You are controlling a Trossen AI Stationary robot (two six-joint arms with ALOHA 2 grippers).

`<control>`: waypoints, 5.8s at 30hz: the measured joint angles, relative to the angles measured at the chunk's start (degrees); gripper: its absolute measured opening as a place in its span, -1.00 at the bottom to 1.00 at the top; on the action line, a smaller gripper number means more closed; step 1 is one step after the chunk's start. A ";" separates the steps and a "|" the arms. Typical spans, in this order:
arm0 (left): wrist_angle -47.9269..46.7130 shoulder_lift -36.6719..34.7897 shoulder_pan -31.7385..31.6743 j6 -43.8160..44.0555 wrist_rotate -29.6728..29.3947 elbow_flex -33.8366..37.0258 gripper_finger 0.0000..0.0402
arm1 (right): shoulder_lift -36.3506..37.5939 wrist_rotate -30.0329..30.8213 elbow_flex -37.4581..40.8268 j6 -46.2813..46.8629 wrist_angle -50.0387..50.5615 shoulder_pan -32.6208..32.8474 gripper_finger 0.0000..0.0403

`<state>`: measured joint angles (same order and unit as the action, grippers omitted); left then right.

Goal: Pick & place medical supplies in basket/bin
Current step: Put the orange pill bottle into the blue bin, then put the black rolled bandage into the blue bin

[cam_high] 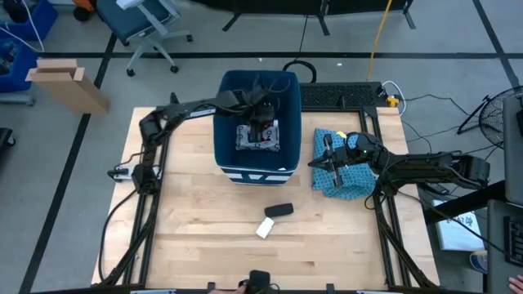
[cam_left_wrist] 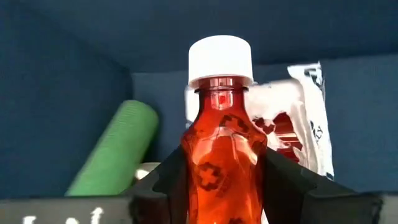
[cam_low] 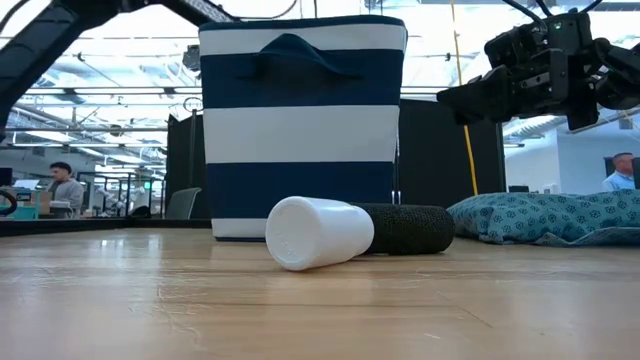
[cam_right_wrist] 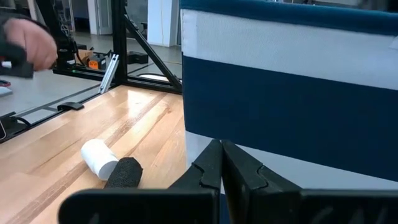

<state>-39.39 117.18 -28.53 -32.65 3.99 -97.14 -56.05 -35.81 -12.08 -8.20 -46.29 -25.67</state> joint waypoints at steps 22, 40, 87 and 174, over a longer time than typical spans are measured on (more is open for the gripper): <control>-1.76 4.99 -0.58 2.18 3.25 -0.77 0.05 | -0.02 0.01 0.00 -1.52 1.70 0.02 -1.00; -16.07 -39.03 -2.90 -0.59 12.73 1.43 0.43 | -0.02 0.02 0.02 -1.67 2.62 0.00 -1.00; 54.23 -103.85 6.89 25.55 12.07 96.56 -0.99 | 0.02 0.14 0.02 -1.46 2.15 0.00 -1.00; 52.84 -103.70 6.86 37.68 12.11 96.52 -0.77 | -19.13 29.80 -29.62 -1.80 44.10 41.65 -0.60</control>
<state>13.45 13.48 -21.67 5.04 16.10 -0.62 -75.18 -6.01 -41.69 -10.00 -2.20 15.98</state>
